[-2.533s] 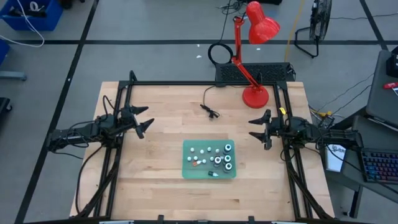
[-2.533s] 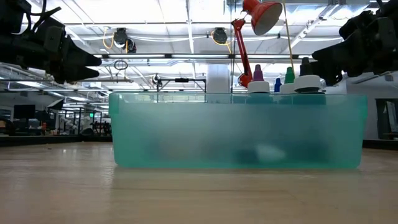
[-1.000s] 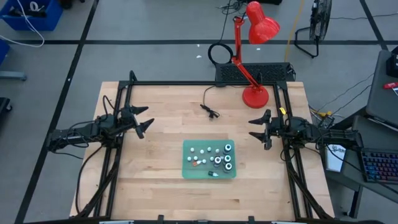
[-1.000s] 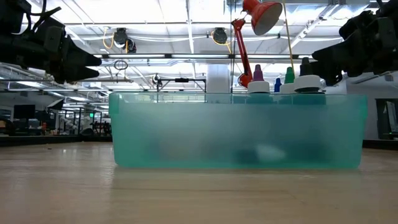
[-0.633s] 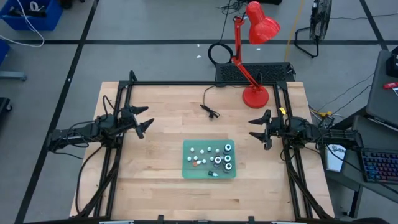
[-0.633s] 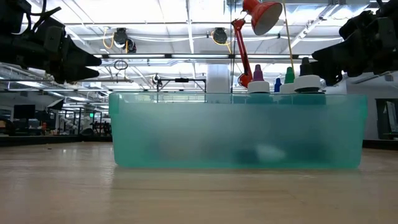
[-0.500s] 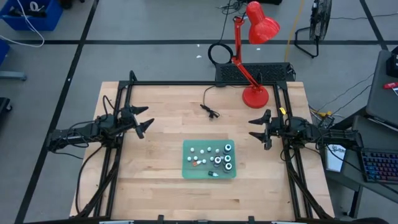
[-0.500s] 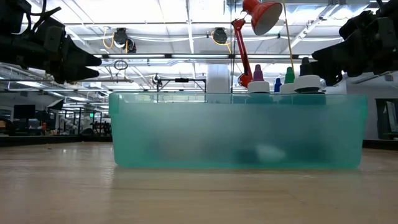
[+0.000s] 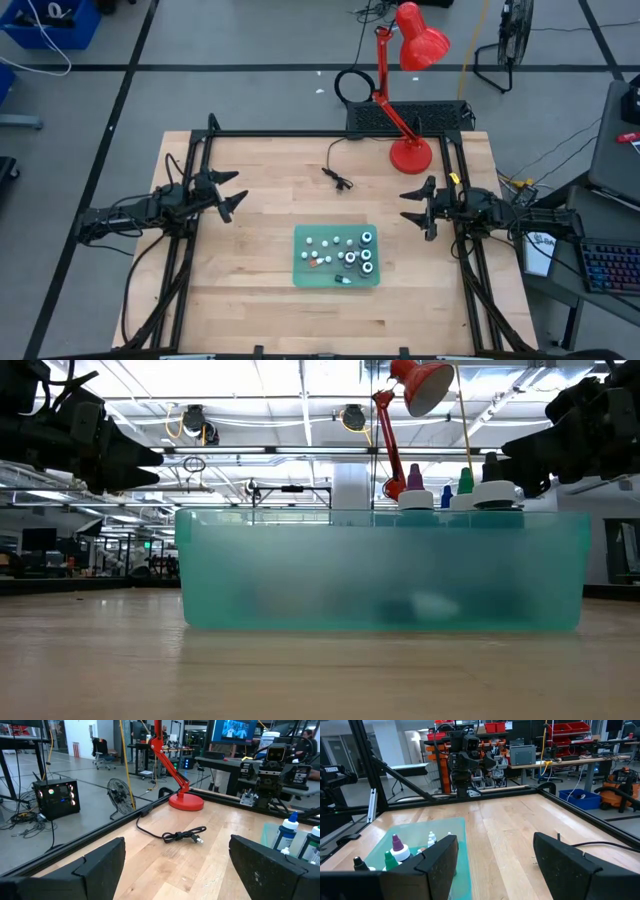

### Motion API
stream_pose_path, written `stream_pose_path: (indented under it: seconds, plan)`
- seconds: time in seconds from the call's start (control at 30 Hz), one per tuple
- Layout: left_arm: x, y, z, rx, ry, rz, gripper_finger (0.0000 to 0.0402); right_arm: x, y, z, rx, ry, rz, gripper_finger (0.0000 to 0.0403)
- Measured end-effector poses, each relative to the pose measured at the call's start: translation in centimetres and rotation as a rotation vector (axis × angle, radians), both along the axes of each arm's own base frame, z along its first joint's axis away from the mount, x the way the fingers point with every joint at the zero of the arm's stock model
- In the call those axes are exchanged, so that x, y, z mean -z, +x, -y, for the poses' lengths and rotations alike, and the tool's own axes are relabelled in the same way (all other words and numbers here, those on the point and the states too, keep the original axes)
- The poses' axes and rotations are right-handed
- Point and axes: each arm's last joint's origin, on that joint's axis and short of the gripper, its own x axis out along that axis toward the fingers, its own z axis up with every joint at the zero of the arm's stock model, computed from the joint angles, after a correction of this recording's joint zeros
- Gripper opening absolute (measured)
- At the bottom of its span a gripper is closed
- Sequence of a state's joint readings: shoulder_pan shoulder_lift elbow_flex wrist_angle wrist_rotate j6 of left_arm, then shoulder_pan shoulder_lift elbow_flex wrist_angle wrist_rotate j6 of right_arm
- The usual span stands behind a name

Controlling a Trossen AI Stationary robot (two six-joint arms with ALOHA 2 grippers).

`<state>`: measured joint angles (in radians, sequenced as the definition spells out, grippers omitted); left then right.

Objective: Pick & Place food coloring
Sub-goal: Return to Home Position

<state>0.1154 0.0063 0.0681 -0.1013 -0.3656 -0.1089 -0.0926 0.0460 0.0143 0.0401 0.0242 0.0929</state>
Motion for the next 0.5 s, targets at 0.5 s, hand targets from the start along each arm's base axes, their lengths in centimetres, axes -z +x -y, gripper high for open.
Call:
stream_pose_path:
  seconds: [0.5]
  plan:
    - [0.0, 0.0, 0.0, 0.0, 0.0, 0.0, 0.0353, 0.0, 0.0, 0.0, 0.0, 0.0, 0.0, 0.0249]
